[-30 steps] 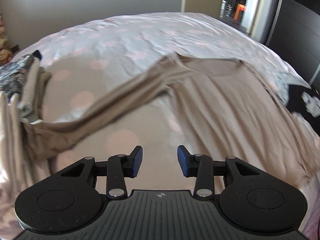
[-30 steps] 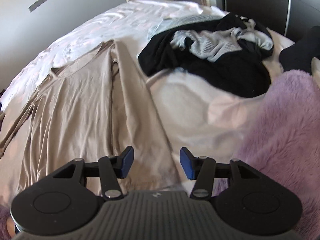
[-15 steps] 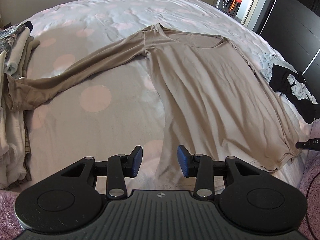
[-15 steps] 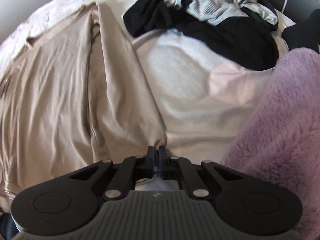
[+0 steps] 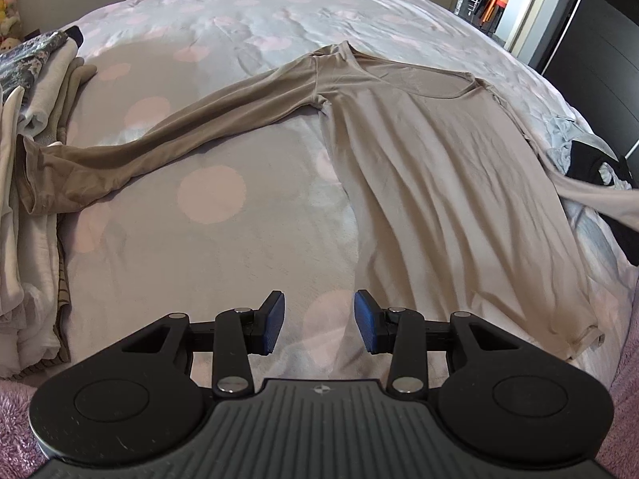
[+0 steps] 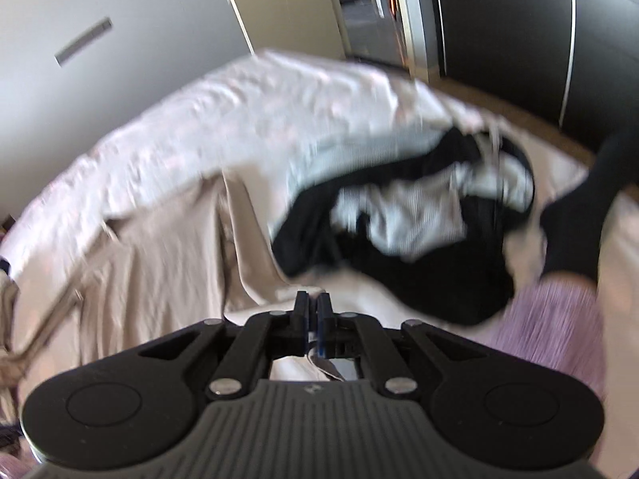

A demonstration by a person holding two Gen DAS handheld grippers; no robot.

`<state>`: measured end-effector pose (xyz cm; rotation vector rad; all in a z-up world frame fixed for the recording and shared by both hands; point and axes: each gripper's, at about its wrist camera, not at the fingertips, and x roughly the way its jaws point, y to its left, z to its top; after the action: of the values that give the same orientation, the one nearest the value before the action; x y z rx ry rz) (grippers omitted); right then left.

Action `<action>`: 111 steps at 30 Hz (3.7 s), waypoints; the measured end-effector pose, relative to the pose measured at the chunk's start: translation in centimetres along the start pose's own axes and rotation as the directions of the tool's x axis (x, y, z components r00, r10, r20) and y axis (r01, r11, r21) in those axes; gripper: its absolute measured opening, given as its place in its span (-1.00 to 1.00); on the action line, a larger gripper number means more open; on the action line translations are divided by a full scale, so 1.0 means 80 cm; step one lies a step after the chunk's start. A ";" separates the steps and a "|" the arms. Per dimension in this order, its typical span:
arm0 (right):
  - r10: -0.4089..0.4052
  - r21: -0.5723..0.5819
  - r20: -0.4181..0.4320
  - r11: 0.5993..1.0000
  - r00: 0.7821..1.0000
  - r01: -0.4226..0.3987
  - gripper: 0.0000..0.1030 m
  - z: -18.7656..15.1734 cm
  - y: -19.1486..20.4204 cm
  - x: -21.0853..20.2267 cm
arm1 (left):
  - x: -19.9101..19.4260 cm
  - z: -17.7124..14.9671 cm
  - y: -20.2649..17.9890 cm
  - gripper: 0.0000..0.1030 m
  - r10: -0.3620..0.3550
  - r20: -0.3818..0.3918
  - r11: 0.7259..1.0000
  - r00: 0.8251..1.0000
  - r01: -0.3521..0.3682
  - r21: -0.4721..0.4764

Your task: Fold clothes

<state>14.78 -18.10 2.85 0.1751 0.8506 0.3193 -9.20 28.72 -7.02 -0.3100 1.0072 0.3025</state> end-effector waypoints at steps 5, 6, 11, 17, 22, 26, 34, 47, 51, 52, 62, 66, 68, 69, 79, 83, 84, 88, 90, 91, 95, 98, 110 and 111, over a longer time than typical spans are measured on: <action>-0.009 0.008 0.084 1.000 0.996 0.008 -0.91 0.066 -0.024 -0.038 | 0.017 0.008 0.005 -0.29 0.015 -0.033 1.000 0.999 -0.015 -0.007; -0.031 0.009 0.093 1.000 0.995 0.030 -0.92 0.077 -0.032 -0.042 | 0.021 0.009 0.006 -0.29 0.016 -0.041 1.000 0.999 -0.016 -0.009; -0.163 0.090 0.050 0.983 0.985 0.159 -0.92 0.106 -0.101 -0.006 | 0.042 0.011 0.010 -0.29 0.028 -0.092 0.999 0.995 -0.029 -0.012; -0.244 0.162 -0.042 0.955 0.969 0.248 -0.91 0.096 -0.173 0.075 | 0.057 0.011 0.016 -0.28 0.022 -0.160 1.000 0.987 -0.022 0.001; -0.237 0.147 -0.073 0.958 0.969 0.245 -0.77 0.075 -0.184 0.104 | 0.061 0.011 0.025 -0.28 0.005 -0.218 1.000 0.976 0.000 0.025; -0.267 0.078 -0.036 0.960 0.963 0.269 -0.53 0.060 -0.168 0.089 | 0.055 0.012 0.030 -0.28 -0.030 -0.229 0.999 0.973 0.038 0.032; -0.146 -0.005 0.026 0.989 0.989 0.146 -0.45 0.001 -0.087 0.032 | 0.059 0.000 0.020 -0.28 -0.101 -0.266 0.988 0.959 0.129 0.088; 0.091 -0.031 -0.297 0.994 0.951 -0.105 -0.45 -0.172 0.035 0.086 | 0.083 -0.018 0.000 -0.24 -0.107 -0.281 0.988 0.954 0.133 0.076; 0.074 -0.019 -0.375 0.996 0.924 -0.088 -0.45 -0.208 0.041 0.107 | 0.082 -0.022 -0.007 -0.21 -0.104 -0.267 0.988 0.958 0.129 0.078; 0.070 -0.016 -0.384 0.996 0.921 -0.083 -0.45 -0.212 0.042 0.109 | 0.082 -0.023 -0.008 -0.21 -0.107 -0.265 0.988 0.958 0.132 0.075; 0.098 -0.036 -0.418 0.992 0.903 -0.125 -0.90 -0.224 0.058 0.115 | 0.071 -0.034 -0.022 -0.95 -0.089 -0.203 0.991 0.975 0.108 0.082; 0.115 -0.035 -0.321 0.990 0.940 -0.134 -0.90 -0.211 0.059 0.083 | 0.058 -0.036 -0.007 -0.95 -0.090 -0.172 0.994 0.981 0.099 0.043; 0.151 -0.038 -0.289 0.985 0.945 -0.169 -0.90 -0.208 0.068 0.069 | 0.059 -0.039 -0.001 -0.95 -0.091 -0.177 0.995 0.980 0.097 0.025; 0.170 -0.053 -0.283 0.980 0.944 -0.192 -0.90 -0.210 0.078 0.065 | 0.060 -0.040 0.001 -0.95 -0.092 -0.179 0.995 0.980 0.096 0.017; 0.250 -0.149 -0.323 0.939 0.913 -0.310 -0.69 -0.237 0.147 0.082 | 0.059 -0.047 0.003 -0.95 -0.076 -0.175 0.996 0.982 0.084 0.040; 0.269 -0.097 -0.257 0.948 0.928 -0.302 -0.36 -0.223 0.129 0.063 | 0.059 -0.047 0.008 -0.95 -0.086 -0.176 0.996 0.981 0.091 0.023; 0.271 -0.078 -0.248 0.951 0.930 -0.298 -0.36 -0.219 0.125 0.061 | 0.059 -0.047 0.009 -0.95 -0.088 -0.177 0.996 0.980 0.093 0.019; 0.271 -0.048 -0.239 0.956 0.933 -0.290 -0.37 -0.213 0.123 0.063 | 0.060 -0.046 0.013 -0.95 -0.096 -0.177 0.995 0.979 0.099 0.008; 0.270 -0.075 -0.267 0.951 0.925 -0.299 -0.36 -0.221 0.136 0.071 | 0.059 -0.046 0.015 -0.95 -0.104 -0.177 0.994 0.979 0.105 -0.001; 0.265 -0.094 -0.279 0.949 0.923 -0.300 -0.36 -0.225 0.143 0.075 | 0.058 -0.046 0.017 -0.95 -0.108 -0.176 0.994 0.978 0.109 -0.006; 0.213 -0.173 -0.320 0.945 0.923 -0.278 -0.33 -0.241 0.166 0.092 | 0.052 -0.042 0.027 -0.73 -0.146 -0.168 0.989 0.975 0.137 -0.062; 0.173 -0.193 -0.358 0.948 0.917 -0.254 -0.36 -0.253 0.167 0.106 | 0.049 -0.039 0.036 -0.66 -0.167 -0.160 0.983 0.973 0.152 -0.102; 0.183 -0.101 -0.275 0.971 0.944 -0.218 -0.84 -0.234 0.126 0.070 | 0.049 -0.044 0.030 -0.96 -0.184 -0.157 0.981 0.970 0.172 -0.090; 0.178 -0.095 -0.259 0.973 0.949 -0.208 -0.84 -0.229 0.121 0.063 | 0.044 -0.042 0.031 -0.96 -0.191 -0.144 0.979 0.971 0.178 -0.096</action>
<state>1.93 -6.78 -9.95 0.1065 1.0620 0.5853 -11.03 30.07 -11.98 -0.5048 1.1093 0.1527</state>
